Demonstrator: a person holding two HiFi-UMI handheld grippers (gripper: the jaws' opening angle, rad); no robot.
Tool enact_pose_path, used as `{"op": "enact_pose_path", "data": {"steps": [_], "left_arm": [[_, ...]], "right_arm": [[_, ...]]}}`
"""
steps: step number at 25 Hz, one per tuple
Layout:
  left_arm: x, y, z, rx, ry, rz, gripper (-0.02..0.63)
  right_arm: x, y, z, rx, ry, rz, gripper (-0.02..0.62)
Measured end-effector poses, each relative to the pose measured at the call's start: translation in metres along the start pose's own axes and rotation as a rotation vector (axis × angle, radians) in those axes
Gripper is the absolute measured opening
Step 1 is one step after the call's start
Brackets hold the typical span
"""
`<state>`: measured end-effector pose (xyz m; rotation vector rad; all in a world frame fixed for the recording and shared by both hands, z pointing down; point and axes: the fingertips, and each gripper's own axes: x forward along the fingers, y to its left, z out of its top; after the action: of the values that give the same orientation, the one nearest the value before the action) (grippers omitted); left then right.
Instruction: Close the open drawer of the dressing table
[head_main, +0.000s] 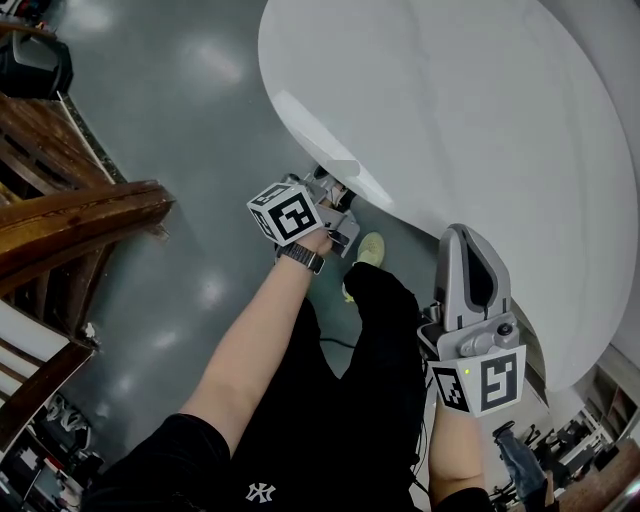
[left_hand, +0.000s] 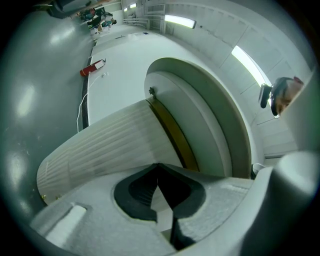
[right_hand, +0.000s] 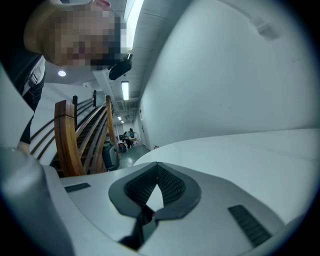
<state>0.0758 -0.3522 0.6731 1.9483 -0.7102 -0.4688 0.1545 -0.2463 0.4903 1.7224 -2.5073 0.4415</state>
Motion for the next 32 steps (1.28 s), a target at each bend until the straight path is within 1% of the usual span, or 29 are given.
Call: {"op": "enact_pose_path", "data": {"steps": [4, 6, 11, 14, 18, 20, 22, 26, 32], "left_arm": [[-0.002, 0.008, 0.007, -0.009, -0.010, -0.025, 0.010], [0.001, 0.005, 0.010, -0.024, -0.014, -0.028, 0.011], [-0.001, -0.002, 0.017, -0.019, -0.011, 0.020, 0.011], [-0.014, -0.004, 0.019, -0.005, 0.007, 0.054, 0.011], [-0.039, -0.014, 0.022, -0.013, 0.023, 0.108, 0.011], [-0.052, -0.026, 0.023, -0.008, 0.036, 0.120, 0.011], [-0.065, -0.043, 0.023, 0.017, 0.057, 0.120, 0.011], [-0.088, -0.089, 0.026, 0.068, 0.092, 0.109, 0.011], [-0.105, -0.164, 0.045, 0.186, 0.153, 0.081, 0.011]], "right_arm": [[0.011, 0.004, -0.006, 0.000, 0.000, 0.001, 0.015], [0.013, 0.004, -0.002, 0.003, 0.003, 0.006, 0.015], [0.010, 0.003, 0.012, 0.010, 0.009, 0.012, 0.015], [0.008, 0.009, 0.016, 0.017, 0.009, 0.014, 0.015], [0.002, 0.023, 0.025, 0.031, 0.014, 0.024, 0.015], [-0.002, 0.031, 0.030, 0.038, 0.017, 0.027, 0.015], [-0.007, 0.037, 0.036, 0.049, 0.012, 0.027, 0.015], [-0.020, 0.051, 0.048, 0.071, 0.011, 0.019, 0.015], [-0.027, 0.069, 0.074, 0.079, 0.011, 0.009, 0.015]]}}
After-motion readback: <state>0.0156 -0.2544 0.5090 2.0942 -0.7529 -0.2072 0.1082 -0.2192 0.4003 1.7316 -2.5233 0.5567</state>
